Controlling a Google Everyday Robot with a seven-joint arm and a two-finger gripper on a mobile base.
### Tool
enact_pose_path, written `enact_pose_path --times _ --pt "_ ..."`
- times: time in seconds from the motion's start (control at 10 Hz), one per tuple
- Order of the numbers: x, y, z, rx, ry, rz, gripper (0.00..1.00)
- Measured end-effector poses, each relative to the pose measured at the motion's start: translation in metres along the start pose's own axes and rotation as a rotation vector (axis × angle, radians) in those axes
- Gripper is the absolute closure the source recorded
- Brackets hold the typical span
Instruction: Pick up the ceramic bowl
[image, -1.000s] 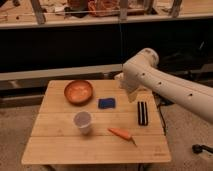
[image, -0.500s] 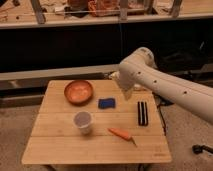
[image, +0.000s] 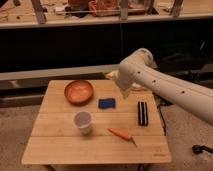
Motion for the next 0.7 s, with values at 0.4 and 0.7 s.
enact_pose_path --times 0.4,0.7 --pt "-0.005 -0.008 0.013 0.027 -0.03 -0.047 0.2" --pt "-0.006 -0.011 0.023 0.044 -0.052 -0.079 0.2"
